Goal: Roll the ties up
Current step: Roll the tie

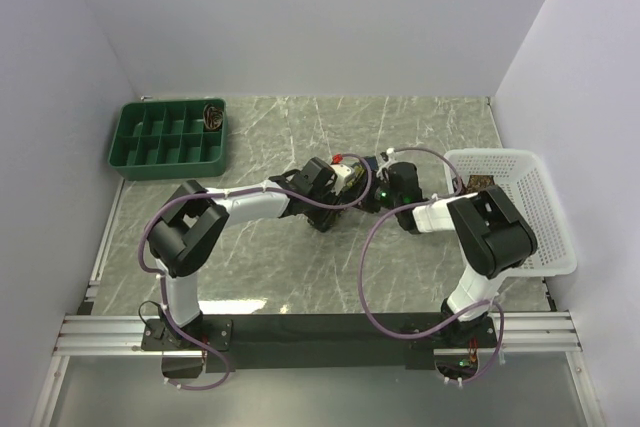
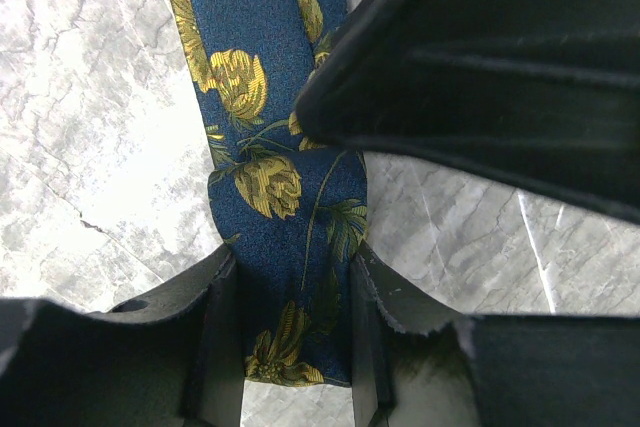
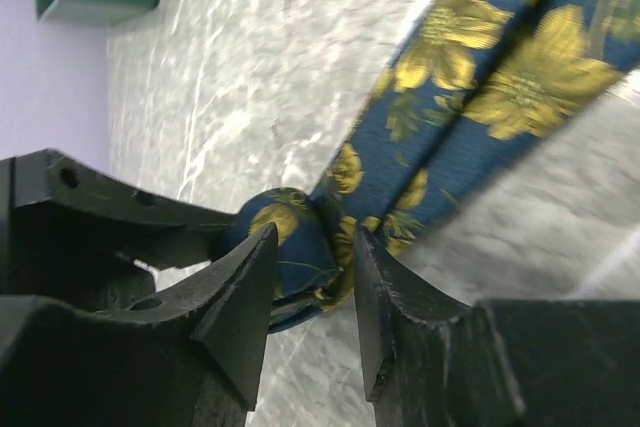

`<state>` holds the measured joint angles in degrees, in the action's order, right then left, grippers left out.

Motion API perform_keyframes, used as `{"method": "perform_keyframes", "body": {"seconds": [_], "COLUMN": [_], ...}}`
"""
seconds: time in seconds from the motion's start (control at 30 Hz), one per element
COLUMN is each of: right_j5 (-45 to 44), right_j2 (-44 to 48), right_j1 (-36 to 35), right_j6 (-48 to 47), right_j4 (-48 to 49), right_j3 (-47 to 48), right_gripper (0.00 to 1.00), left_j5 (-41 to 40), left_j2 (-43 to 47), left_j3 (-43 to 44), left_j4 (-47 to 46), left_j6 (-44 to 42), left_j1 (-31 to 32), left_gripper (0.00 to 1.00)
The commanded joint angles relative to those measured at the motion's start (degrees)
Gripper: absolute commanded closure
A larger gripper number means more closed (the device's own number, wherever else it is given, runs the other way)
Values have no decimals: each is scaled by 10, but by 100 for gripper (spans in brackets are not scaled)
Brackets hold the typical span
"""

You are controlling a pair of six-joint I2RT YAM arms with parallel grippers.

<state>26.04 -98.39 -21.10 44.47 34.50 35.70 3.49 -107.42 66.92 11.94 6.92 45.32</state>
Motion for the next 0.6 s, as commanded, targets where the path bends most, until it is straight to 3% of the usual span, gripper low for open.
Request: {"method": "perform_keyframes", "body": {"seconds": [0.0,0.3,0.37,0.5,0.53,0.57], "right_j5": [57,122,130,137,139,140], "right_j2": [-20,-80,-91,-109,-113,-120], "right_j1": [2,-8,-9,-6,-5,-5], "right_j6": [-42,-41,-40,-37,-35,-32], "right_j4": [12,34,37,46,49,51], "right_j3": [30,56,55,50,48,45], "right_gripper": [56,55,59,80,92,96], "left_j5": [-8,-9,-9,-7,-6,-6], "left_j2": [-39,-39,-40,-33,-32,-31], "left_j3": [-15,-13,-11,-15,-16,-17], "left_j4": [74,76,75,62,59,58], "left_j6": [5,4,6,6,7,6], "left_j1": [4,3,4,4,4,4], "left_gripper": [66,65,64,61,61,60]}}
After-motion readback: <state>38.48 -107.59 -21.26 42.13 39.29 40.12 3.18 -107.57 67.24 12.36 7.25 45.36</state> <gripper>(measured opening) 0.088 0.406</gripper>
